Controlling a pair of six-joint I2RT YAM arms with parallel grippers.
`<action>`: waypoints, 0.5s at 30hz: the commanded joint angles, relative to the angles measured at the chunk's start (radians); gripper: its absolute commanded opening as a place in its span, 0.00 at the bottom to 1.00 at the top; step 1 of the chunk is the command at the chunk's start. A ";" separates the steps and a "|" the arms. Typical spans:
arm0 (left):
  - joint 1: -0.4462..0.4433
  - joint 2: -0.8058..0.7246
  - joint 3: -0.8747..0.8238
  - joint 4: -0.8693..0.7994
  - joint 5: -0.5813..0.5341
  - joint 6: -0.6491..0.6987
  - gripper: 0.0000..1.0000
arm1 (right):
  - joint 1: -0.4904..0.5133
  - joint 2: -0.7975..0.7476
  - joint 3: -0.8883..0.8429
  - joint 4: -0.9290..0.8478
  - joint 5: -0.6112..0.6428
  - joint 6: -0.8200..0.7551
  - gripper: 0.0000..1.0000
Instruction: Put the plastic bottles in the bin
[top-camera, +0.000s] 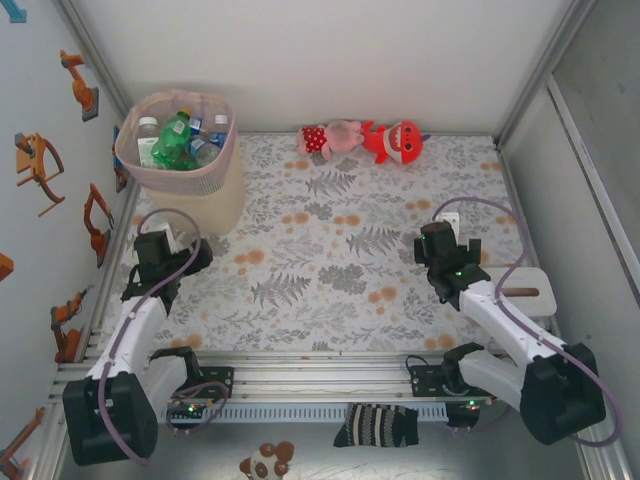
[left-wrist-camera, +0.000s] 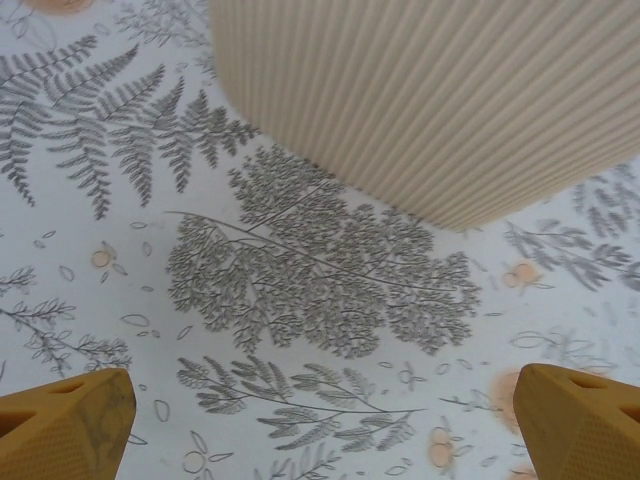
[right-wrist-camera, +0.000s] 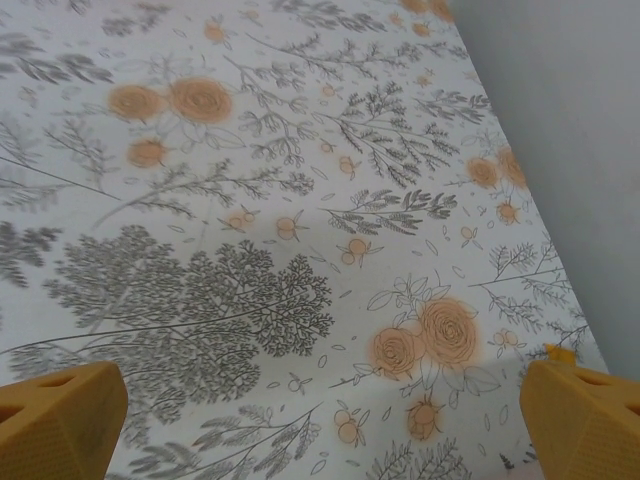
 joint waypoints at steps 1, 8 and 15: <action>-0.001 0.010 -0.021 0.214 -0.070 0.027 0.97 | -0.053 0.060 -0.068 0.293 -0.004 -0.088 0.99; -0.002 0.183 -0.165 0.694 0.014 0.115 0.97 | -0.157 0.203 -0.105 0.566 -0.114 -0.135 0.99; 0.001 0.366 -0.173 0.995 0.115 0.188 0.97 | -0.262 0.267 -0.136 0.789 -0.308 -0.139 0.99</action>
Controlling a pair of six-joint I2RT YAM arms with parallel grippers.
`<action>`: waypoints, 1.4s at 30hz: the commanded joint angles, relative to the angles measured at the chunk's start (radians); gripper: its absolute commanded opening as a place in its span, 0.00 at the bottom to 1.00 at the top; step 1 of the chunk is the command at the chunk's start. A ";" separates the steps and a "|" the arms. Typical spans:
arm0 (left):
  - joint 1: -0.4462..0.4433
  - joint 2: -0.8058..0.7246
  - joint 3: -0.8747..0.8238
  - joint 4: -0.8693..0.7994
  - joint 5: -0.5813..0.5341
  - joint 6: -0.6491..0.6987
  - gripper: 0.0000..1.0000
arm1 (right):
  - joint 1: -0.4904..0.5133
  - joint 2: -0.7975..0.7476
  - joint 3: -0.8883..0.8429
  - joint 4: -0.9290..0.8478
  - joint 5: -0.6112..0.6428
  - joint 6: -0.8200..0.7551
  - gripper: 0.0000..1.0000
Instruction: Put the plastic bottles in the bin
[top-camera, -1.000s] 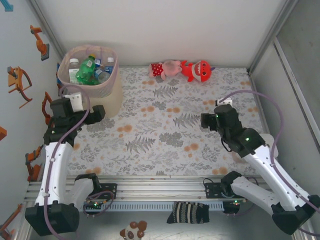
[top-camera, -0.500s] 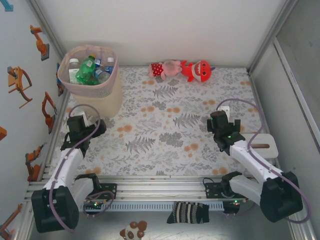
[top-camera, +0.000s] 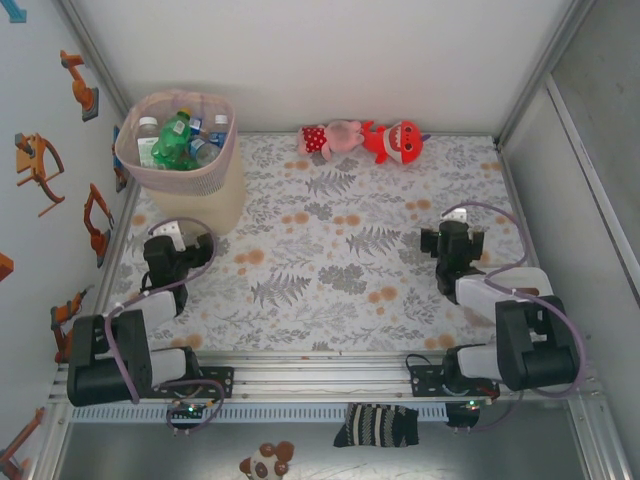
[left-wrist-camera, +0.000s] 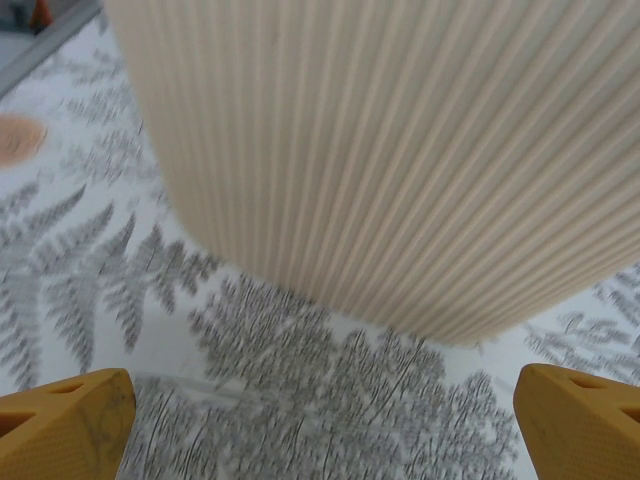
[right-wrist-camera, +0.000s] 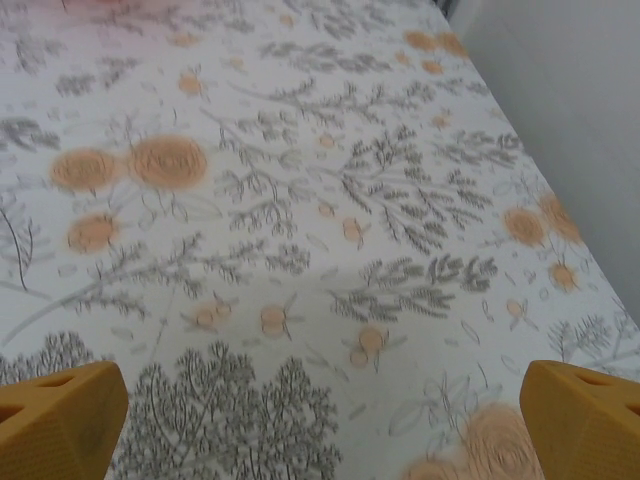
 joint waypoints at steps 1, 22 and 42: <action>0.004 0.070 0.002 0.250 0.069 0.070 0.97 | -0.057 0.019 -0.027 0.204 -0.114 0.007 0.99; -0.026 0.271 0.116 0.229 0.135 0.138 0.97 | -0.128 0.220 -0.031 0.417 -0.224 0.045 0.99; -0.027 0.269 0.113 0.230 0.130 0.138 0.97 | -0.135 0.223 -0.026 0.409 -0.239 0.049 0.99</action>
